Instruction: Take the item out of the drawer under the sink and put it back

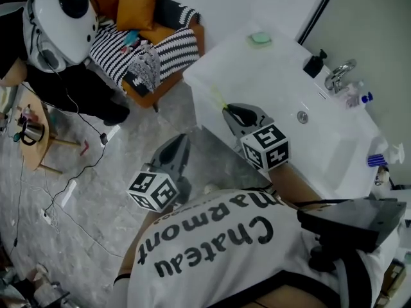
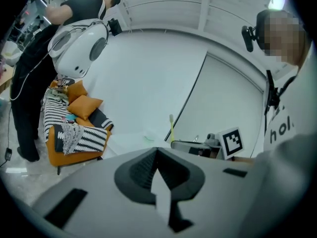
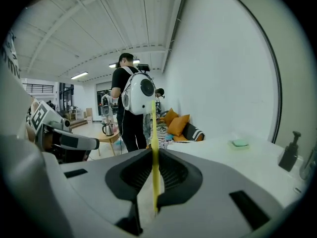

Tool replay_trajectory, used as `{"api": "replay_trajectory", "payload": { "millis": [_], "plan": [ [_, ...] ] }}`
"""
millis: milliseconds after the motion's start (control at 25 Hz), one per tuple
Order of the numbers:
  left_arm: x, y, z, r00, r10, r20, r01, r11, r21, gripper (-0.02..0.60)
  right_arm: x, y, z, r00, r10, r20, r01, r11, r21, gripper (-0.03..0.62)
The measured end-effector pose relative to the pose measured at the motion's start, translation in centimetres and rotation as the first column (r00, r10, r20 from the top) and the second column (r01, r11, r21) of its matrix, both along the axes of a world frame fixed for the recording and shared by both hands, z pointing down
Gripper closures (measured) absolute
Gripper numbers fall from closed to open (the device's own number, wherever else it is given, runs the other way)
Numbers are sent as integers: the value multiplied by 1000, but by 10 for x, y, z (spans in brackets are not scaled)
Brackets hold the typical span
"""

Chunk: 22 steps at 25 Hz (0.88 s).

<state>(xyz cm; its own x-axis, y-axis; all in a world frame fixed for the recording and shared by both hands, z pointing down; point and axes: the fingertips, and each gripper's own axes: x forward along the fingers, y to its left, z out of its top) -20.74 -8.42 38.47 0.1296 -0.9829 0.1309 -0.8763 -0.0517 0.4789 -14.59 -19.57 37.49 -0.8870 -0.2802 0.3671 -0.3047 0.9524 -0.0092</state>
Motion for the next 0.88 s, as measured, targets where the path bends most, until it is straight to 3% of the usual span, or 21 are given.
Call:
{"api": "replay_trajectory", "payload": {
  "millis": [480,880],
  "plan": [
    [-5,-61,9,999,45,12,-45,999,-11,574,-11,-45,1,999,21,43,-21,1000,-17,543],
    [-15,-82,7,993,115,29,-114,993,-25,574,-21,-64,3,992,95,80,-90,994,-66,543]
  ]
}}
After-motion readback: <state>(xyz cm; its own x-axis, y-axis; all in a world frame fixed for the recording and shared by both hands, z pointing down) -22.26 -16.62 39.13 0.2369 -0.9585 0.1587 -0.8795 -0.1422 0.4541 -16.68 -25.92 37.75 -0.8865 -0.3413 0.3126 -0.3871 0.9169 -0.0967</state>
